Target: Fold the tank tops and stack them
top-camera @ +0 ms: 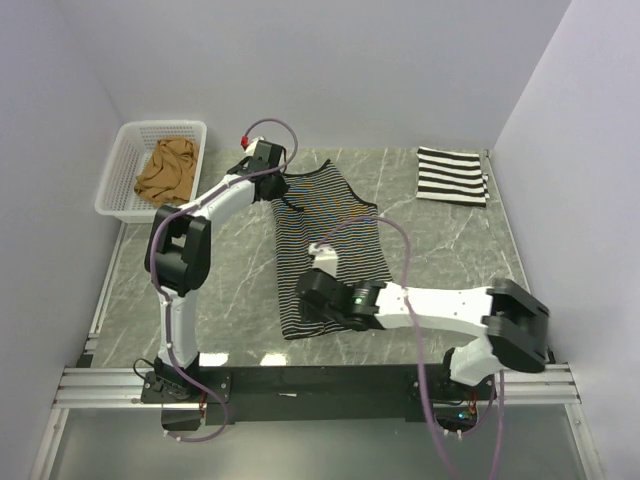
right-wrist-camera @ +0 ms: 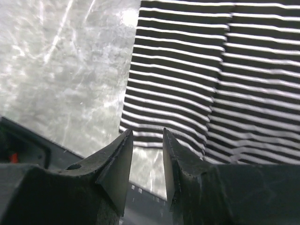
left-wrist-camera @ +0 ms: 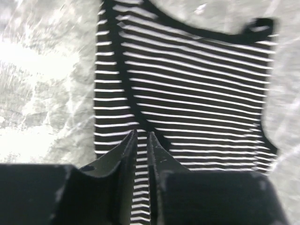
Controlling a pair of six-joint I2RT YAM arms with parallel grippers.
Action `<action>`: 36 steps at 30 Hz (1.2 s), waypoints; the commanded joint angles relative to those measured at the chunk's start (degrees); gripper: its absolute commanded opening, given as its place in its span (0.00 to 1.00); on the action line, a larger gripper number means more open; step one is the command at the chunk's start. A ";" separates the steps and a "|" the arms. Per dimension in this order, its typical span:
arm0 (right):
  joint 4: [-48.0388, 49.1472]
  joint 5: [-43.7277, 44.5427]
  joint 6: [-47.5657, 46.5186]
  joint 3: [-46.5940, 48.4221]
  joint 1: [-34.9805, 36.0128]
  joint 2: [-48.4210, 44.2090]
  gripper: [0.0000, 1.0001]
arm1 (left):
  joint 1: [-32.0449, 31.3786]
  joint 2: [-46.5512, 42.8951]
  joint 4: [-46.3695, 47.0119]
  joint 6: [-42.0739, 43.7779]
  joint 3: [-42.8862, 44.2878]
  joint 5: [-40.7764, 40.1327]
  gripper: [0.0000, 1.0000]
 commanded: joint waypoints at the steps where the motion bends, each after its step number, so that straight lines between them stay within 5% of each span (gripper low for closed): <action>1: 1.97 0.07 -5.21 3.72 0.38 6.08 0.39 | 0.64 3.55 -2.64 -0.92 1.78 -1.26 0.18; 15: 7.78 -7.83 -8.73 0.64 4.76 17.26 0.36 | 2.48 14.36 -8.44 4.16 13.01 -5.03 0.14; 22: 10.86 -15.65 -9.34 7.66 5.47 22.08 0.36 | 2.48 20.08 -12.32 7.69 19.54 -7.76 0.14; 29: 14.97 -19.00 -8.21 19.00 3.02 28.42 0.38 | 4.33 20.35 -8.11 13.03 22.00 -4.87 0.29; 36: 16.48 -14.63 -10.93 16.38 0.99 18.51 0.52 | 4.42 13.06 -0.11 15.34 22.27 4.62 0.42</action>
